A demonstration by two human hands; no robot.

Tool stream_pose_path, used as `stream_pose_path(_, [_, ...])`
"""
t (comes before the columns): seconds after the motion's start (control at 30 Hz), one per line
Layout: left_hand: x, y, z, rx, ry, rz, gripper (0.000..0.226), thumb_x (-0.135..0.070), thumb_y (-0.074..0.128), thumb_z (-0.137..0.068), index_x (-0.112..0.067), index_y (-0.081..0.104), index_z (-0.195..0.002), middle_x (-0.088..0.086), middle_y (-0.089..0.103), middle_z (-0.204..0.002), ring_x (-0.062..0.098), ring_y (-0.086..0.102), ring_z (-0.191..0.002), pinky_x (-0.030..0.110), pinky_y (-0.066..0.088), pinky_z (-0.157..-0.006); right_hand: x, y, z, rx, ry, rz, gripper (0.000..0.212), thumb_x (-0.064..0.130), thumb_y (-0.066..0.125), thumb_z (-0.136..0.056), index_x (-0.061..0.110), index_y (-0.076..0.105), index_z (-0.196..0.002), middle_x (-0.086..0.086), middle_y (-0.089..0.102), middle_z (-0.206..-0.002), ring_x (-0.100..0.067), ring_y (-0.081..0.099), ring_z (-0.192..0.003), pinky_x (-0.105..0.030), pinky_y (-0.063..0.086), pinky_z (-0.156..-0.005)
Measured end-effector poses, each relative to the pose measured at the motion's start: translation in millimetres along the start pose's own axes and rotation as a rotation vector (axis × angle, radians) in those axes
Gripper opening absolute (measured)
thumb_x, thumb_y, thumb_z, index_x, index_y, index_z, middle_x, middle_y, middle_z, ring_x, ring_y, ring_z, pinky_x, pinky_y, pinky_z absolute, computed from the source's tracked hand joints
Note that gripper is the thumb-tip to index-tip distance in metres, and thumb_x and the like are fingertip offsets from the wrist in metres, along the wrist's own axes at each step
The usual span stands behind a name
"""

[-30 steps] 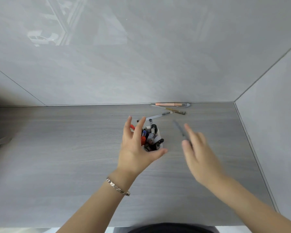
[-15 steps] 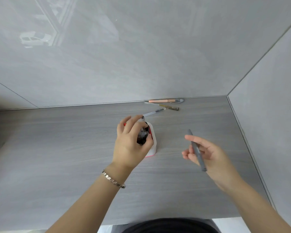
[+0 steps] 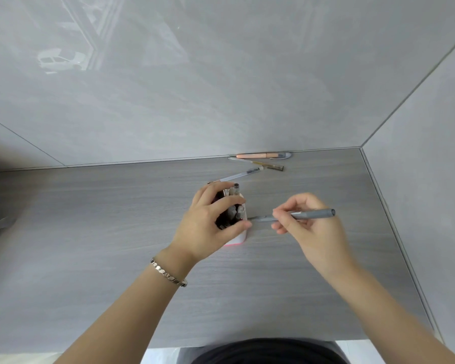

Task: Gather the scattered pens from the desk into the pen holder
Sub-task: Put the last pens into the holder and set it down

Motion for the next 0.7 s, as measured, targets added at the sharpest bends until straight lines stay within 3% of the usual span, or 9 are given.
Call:
stream_pose_path(0.07, [1, -2, -2, -0.045, -0.027, 0.015, 0.029, -0.047, 0.058, -0.071, -0.03, 0.06, -0.095, -0.008, 0.051, -0.119, 0.022, 0.047, -0.114, 0.01, 0.024, -0.096, -1, -1, 0, -0.006, -0.001, -0.025, 0.024, 0.008, 0.065, -0.08, 0.024, 0.051, -0.07, 0.005, 0.071, -0.066, -0.017, 0.07, -0.063, -0.026, 0.057, -0.064])
stream_pose_path(0.13, [-1, -4, -2, -0.088, -0.029, 0.061, 0.018, -0.039, 0.055, -0.074, -0.032, 0.056, -0.09, -0.011, 0.049, -0.116, 0.02, 0.048, -0.11, 0.009, 0.026, -0.094, 3, -1, 1, 0.001, -0.017, 0.0, 0.017, 0.024, 0.057, -0.087, 0.028, 0.049, -0.073, 0.004, 0.071, -0.073, -0.017, 0.071, -0.07, -0.034, 0.057, -0.071])
stream_pose_path(0.23, [-3, -6, 1, -0.133, 0.018, 0.103, 0.013, -0.028, 0.05, -0.077, -0.027, 0.056, -0.089, -0.004, 0.052, -0.117, 0.02, 0.048, -0.111, 0.019, 0.033, -0.097, 11, -2, 2, 0.013, -0.063, 0.051, 0.014, 0.044, 0.041, -0.084, 0.035, 0.048, -0.076, 0.013, 0.068, -0.081, -0.013, 0.071, -0.076, -0.034, 0.057, -0.074])
stream_pose_path(0.33, [3, -9, 5, -0.148, 0.008, 0.132, 0.014, -0.025, 0.047, -0.079, -0.026, 0.055, -0.09, -0.006, 0.047, -0.121, 0.019, 0.046, -0.114, 0.025, 0.036, -0.1, 18, -3, 1, 0.015, -0.116, 0.088, 0.008, 0.033, 0.046, -0.086, 0.03, 0.049, -0.079, 0.018, 0.065, -0.074, -0.007, 0.069, -0.072, -0.026, 0.056, -0.07])
stream_pose_path(0.47, [1, -5, 4, -0.102, 0.055, 0.153, 0.012, -0.022, 0.045, -0.08, -0.026, 0.052, -0.089, -0.004, 0.048, -0.124, 0.015, 0.043, -0.117, 0.01, 0.025, -0.105, 21, 7, -6, 0.028, -0.14, 0.116, 0.021, 0.016, 0.056, -0.087, 0.032, 0.046, -0.078, 0.004, 0.067, -0.073, -0.008, 0.068, -0.069, -0.029, 0.054, -0.073])
stream_pose_path(0.57, [0, -4, 3, -0.111, 0.081, 0.157, 0.011, -0.021, 0.045, -0.08, -0.025, 0.052, -0.089, -0.005, 0.047, -0.123, 0.003, 0.038, -0.122, 0.021, 0.029, -0.106, 25, 28, -13, 0.087, -0.237, 0.251, 0.027, 0.017, 0.058, -0.086, 0.04, 0.044, -0.087, -0.003, 0.07, -0.089, -0.008, 0.065, -0.078, -0.017, 0.048, -0.076])
stream_pose_path(0.63, [-1, -5, 3, -0.124, 0.105, 0.147, 0.011, -0.02, 0.046, -0.08, -0.023, 0.052, -0.089, -0.004, 0.047, -0.123, 0.0, 0.035, -0.122, 0.018, 0.028, -0.106, 24, 35, -17, 0.058, -0.33, 0.305, 0.032, 0.021, 0.062, -0.083, 0.042, 0.044, -0.099, -0.008, 0.071, -0.091, -0.009, 0.061, -0.08, -0.011, 0.044, -0.076])
stream_pose_path(0.7, [-1, -5, 4, -0.123, 0.113, 0.146, 0.012, -0.019, 0.047, -0.081, -0.022, 0.052, -0.091, -0.006, 0.049, -0.125, 0.003, 0.037, -0.124, 0.013, 0.026, -0.107, 20, 38, -20, -0.005, -0.396, 0.297, 0.035, 0.028, 0.061, -0.079, 0.04, 0.041, -0.106, -0.01, 0.072, -0.09, -0.011, 0.061, -0.076, -0.016, 0.046, -0.077])
Point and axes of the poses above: each hand's wrist, its own z-axis away from the middle knuckle, its own y-axis out of the palm, x = y × z, the point moved 9 cm from there along -z, towards the middle knuckle
